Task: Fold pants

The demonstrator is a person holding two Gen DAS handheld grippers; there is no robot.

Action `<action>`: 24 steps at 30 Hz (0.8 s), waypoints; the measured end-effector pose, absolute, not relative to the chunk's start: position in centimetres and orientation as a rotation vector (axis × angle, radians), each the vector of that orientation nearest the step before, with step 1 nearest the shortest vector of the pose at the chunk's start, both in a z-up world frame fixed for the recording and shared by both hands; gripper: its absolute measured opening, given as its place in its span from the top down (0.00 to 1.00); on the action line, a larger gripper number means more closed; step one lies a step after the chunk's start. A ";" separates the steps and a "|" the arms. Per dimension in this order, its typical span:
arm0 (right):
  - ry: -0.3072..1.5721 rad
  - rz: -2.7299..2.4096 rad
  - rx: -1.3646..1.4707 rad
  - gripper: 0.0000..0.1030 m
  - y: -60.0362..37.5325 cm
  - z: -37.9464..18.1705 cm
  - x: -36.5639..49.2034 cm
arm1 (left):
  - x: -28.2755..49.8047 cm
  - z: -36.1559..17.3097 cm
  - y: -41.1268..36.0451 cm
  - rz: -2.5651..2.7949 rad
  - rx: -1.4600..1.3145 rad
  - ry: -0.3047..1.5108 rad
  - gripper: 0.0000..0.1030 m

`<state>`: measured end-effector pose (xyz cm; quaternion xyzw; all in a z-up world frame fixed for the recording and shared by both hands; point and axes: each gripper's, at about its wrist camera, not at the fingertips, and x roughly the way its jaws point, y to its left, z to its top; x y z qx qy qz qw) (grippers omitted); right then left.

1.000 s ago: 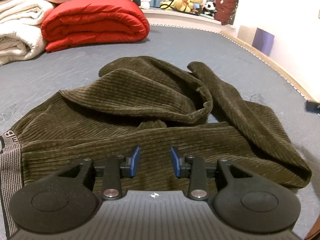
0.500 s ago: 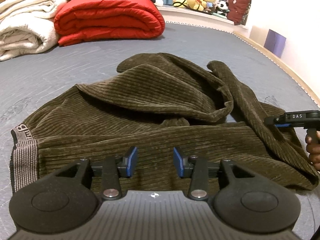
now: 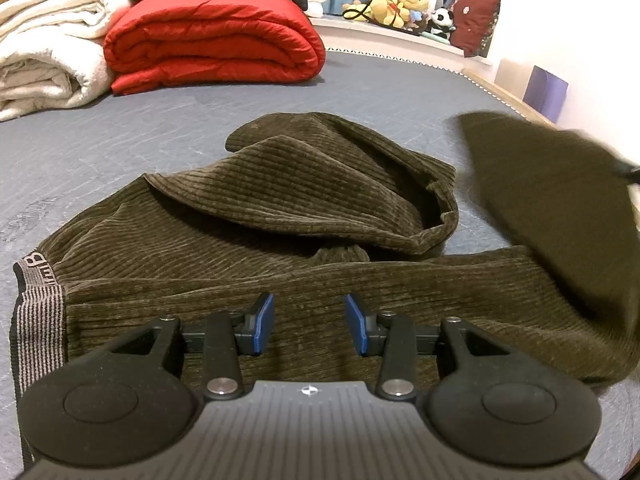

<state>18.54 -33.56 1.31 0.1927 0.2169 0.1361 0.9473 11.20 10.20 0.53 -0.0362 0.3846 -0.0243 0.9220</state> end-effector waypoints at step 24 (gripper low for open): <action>0.690 -0.605 0.747 0.92 -52.6 -7.3 11.8 | 10.9 0.6 12.6 -0.006 -0.130 0.796 0.51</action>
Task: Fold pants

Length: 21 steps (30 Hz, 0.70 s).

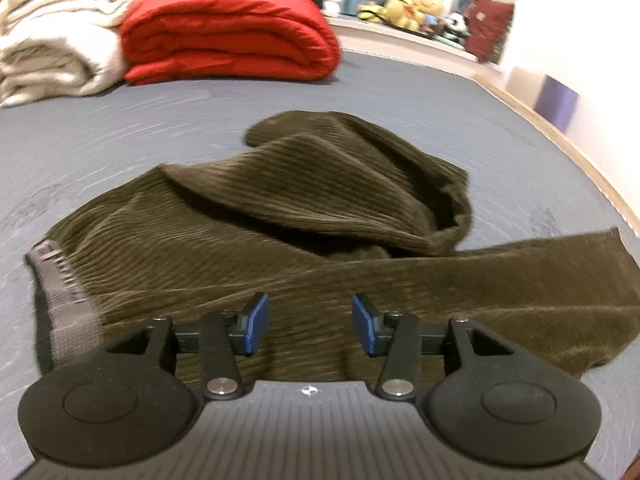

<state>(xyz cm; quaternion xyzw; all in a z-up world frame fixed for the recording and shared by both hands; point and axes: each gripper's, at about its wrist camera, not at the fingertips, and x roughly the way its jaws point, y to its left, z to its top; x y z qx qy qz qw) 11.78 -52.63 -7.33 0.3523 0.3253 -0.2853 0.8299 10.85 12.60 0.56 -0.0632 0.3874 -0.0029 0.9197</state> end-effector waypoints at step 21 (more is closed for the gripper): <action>0.500 0.082 0.149 0.39 -31.9 -0.5 13.5 | 3.3 -1.0 28.9 0.129 -0.459 0.952 0.42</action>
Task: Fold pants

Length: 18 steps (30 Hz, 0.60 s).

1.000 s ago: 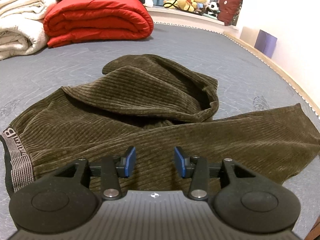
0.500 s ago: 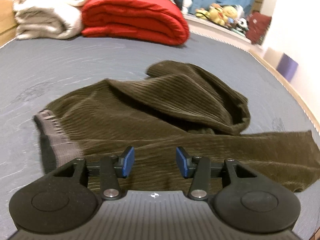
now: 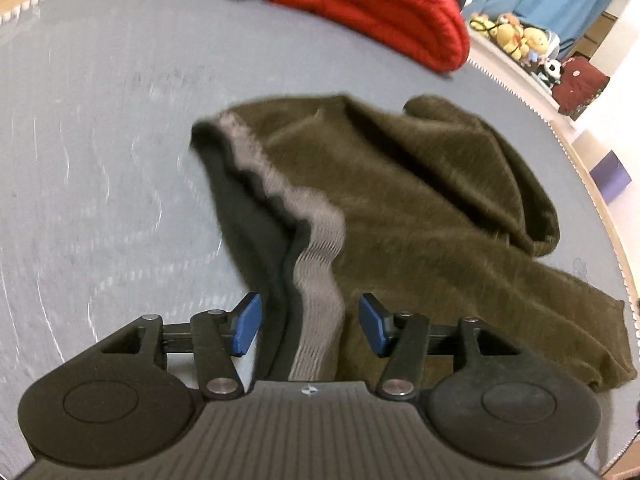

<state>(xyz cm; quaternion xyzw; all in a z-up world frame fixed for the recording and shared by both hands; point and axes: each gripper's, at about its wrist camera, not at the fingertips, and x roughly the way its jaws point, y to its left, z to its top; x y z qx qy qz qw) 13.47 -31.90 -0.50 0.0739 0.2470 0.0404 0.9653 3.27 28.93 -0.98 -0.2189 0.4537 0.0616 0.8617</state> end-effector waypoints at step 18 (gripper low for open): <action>0.605 1.038 -0.600 0.40 -8.5 -6.3 3.7 | 3.4 -4.0 26.6 -0.012 -0.265 0.994 0.65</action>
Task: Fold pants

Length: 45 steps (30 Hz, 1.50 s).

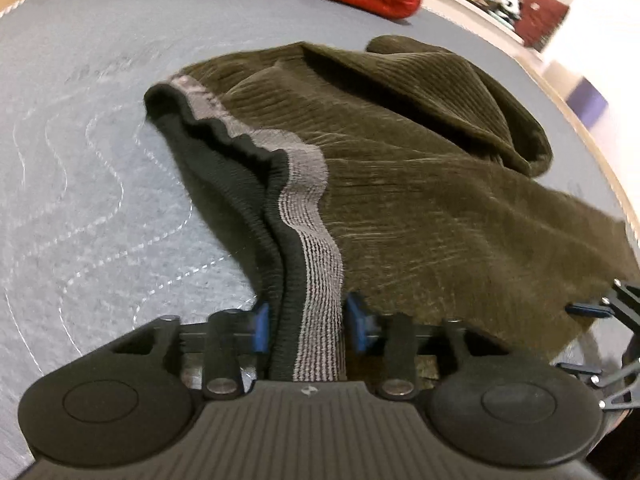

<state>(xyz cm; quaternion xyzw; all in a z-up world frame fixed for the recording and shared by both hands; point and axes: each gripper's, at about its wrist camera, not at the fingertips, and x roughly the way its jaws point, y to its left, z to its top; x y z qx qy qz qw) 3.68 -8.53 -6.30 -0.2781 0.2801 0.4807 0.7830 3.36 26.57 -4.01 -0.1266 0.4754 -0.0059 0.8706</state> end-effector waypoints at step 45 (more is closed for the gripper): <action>0.603 0.320 0.274 0.48 -15.8 3.8 17.2 | 11.5 8.8 6.6 0.059 -0.212 0.691 0.93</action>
